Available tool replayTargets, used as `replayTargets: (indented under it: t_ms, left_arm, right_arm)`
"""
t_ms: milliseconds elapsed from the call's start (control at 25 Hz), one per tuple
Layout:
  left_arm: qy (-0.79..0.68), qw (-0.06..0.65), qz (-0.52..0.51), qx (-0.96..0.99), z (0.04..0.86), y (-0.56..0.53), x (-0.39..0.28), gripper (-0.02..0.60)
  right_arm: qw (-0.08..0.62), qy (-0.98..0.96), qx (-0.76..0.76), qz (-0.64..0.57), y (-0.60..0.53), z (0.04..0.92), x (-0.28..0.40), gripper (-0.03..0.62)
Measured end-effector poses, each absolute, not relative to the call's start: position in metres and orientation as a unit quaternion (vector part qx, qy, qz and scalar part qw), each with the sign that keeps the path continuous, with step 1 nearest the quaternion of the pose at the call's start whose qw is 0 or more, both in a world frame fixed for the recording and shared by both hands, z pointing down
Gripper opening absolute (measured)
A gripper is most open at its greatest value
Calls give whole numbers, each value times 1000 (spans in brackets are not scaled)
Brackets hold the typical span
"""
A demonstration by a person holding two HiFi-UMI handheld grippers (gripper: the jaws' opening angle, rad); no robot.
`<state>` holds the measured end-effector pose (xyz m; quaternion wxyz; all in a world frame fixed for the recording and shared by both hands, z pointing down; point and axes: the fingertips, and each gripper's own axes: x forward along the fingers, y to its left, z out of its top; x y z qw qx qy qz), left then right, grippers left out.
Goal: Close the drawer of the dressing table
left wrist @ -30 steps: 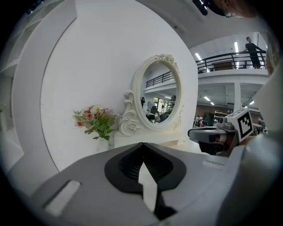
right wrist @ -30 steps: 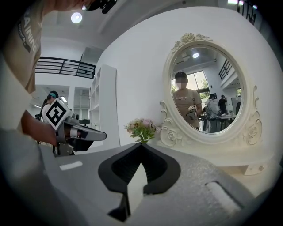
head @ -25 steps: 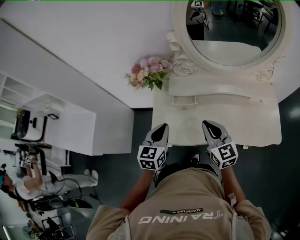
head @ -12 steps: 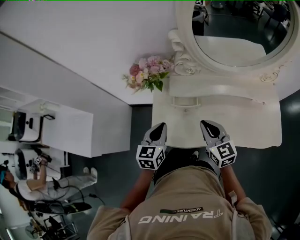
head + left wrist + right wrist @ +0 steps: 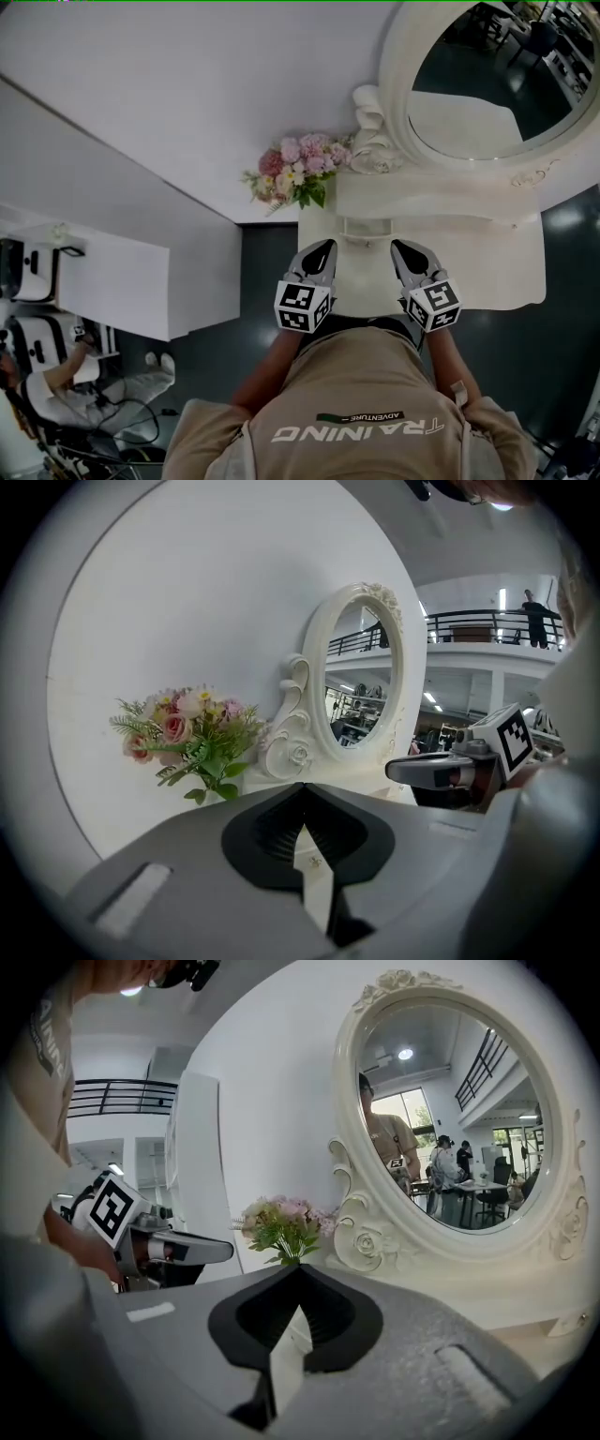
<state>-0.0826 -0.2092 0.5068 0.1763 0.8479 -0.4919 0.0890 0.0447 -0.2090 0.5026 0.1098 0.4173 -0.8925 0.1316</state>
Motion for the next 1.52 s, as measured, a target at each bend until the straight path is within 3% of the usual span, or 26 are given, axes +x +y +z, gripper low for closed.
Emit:
replayTargets:
  t_ms: [680,1520]
  left_arm:
    - [-440,200,111,868,538,-238,-90,17]
    - [-472,245,151,833,567,-226,-74,17]
  right_arm:
    - [168,-848,449,225,-239,589,34,2]
    - [238,-804,375,396,-219,706,26,2]
